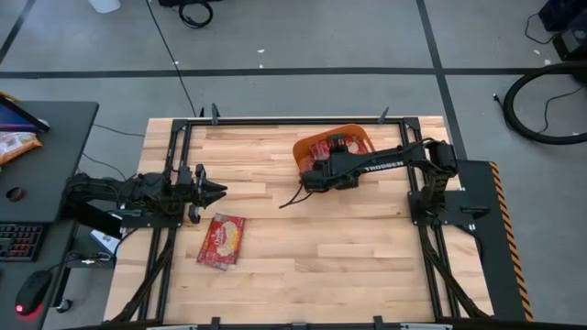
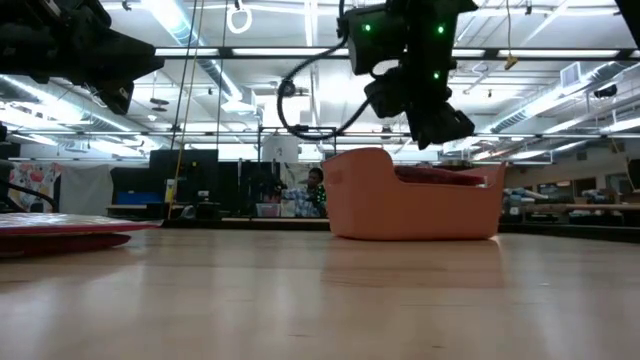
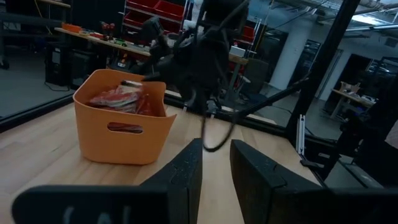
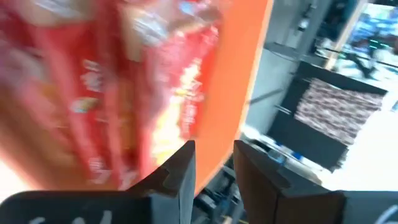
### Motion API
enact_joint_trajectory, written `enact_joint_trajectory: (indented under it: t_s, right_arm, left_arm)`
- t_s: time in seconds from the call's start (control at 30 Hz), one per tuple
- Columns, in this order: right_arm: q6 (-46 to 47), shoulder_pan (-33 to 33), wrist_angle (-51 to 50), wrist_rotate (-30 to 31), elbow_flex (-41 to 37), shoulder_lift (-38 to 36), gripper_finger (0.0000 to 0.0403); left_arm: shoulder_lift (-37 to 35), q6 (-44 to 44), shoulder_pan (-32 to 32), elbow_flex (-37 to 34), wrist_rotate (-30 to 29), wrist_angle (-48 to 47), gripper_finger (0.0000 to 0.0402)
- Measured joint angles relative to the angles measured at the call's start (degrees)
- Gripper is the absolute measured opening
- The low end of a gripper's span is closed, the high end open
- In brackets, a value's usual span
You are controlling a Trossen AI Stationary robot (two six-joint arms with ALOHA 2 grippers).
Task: Sort popcorn bags into baskets
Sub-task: Put the popcorn pack into the orange bin
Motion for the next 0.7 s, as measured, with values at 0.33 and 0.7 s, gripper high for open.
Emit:
enact_joint_trajectory:
  t_s: [0.33,0.7]
  right_arm:
    - [4.41,4.67,3.15,-7.34,8.21,-0.07,0.0109]
    - [-2.2,13.26,33.91,-18.26,10.92,-0.07,0.0107]
  left_arm:
    - [0.0,0.35,0.0,0.0,0.0,-0.04,0.0087]
    - [0.0,-2.15,-0.01,0.0,10.45,-1.52,0.0087]
